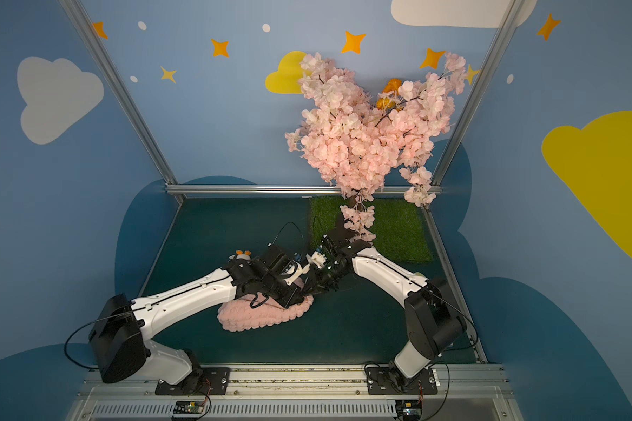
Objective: Remove the decoration from the bag
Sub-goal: Remove the decoration item from the bag.
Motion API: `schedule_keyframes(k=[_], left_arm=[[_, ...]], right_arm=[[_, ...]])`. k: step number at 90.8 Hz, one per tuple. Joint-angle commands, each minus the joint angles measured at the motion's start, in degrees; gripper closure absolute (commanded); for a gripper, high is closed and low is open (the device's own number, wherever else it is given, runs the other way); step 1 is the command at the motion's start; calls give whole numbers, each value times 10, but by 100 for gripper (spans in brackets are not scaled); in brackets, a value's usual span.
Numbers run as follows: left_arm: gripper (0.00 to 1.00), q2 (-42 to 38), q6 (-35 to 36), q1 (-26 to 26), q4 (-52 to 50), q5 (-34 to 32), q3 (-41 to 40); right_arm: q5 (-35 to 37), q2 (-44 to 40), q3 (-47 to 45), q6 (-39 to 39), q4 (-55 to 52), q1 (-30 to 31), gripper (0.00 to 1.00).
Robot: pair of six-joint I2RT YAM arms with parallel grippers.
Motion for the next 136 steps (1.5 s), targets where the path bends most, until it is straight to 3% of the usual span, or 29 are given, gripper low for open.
schedule_keyframes(k=[1, 53, 85, 107, 136], left_arm=[[92, 5, -12, 1, -32, -10, 9], [89, 9, -4, -11, -61, -23, 12], [78, -21, -4, 7, -80, -22, 5], [72, -32, -8, 18, -73, 15, -1], [62, -54, -4, -11, -22, 56, -31]], right_arm=[[-19, -6, 21, -40, -70, 6, 100], [-8, 9, 15, -53, -74, 25, 100], [-17, 10, 18, -71, -88, 27, 100], [-2, 18, 23, -86, -101, 34, 100], [-12, 6, 22, -46, -60, 31, 100]])
